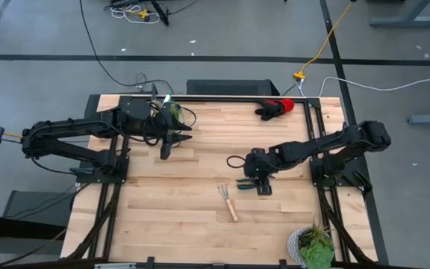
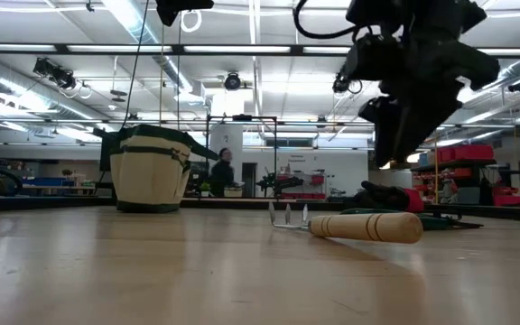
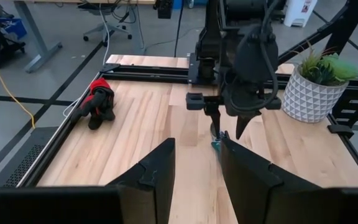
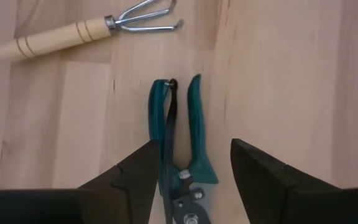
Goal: Pick & Place Garden tools in Gardening bag
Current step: Put the dark green shears into the gardening bag
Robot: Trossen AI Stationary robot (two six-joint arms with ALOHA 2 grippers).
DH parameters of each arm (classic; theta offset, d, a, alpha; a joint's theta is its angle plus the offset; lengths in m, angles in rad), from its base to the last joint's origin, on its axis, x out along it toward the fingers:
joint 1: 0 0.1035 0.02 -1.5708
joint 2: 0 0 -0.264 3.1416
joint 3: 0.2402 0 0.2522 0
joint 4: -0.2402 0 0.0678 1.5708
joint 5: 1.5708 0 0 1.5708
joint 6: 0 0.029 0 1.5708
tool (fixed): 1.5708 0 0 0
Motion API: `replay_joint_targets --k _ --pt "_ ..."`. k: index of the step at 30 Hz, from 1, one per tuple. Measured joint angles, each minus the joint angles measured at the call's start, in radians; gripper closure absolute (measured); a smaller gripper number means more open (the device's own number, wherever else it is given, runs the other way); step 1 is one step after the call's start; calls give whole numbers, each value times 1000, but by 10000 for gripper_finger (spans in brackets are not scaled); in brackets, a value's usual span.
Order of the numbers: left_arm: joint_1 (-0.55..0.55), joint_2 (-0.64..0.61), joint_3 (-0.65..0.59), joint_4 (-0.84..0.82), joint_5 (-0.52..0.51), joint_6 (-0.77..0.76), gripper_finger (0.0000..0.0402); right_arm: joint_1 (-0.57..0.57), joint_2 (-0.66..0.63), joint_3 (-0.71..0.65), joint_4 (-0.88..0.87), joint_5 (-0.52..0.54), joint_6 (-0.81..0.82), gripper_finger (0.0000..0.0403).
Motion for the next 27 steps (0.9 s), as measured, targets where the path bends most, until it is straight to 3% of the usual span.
replay_joint_targets --k 27 --pt "0 0 0 0 -26 -2 268 5 -1 -151 255 2 -25 203"
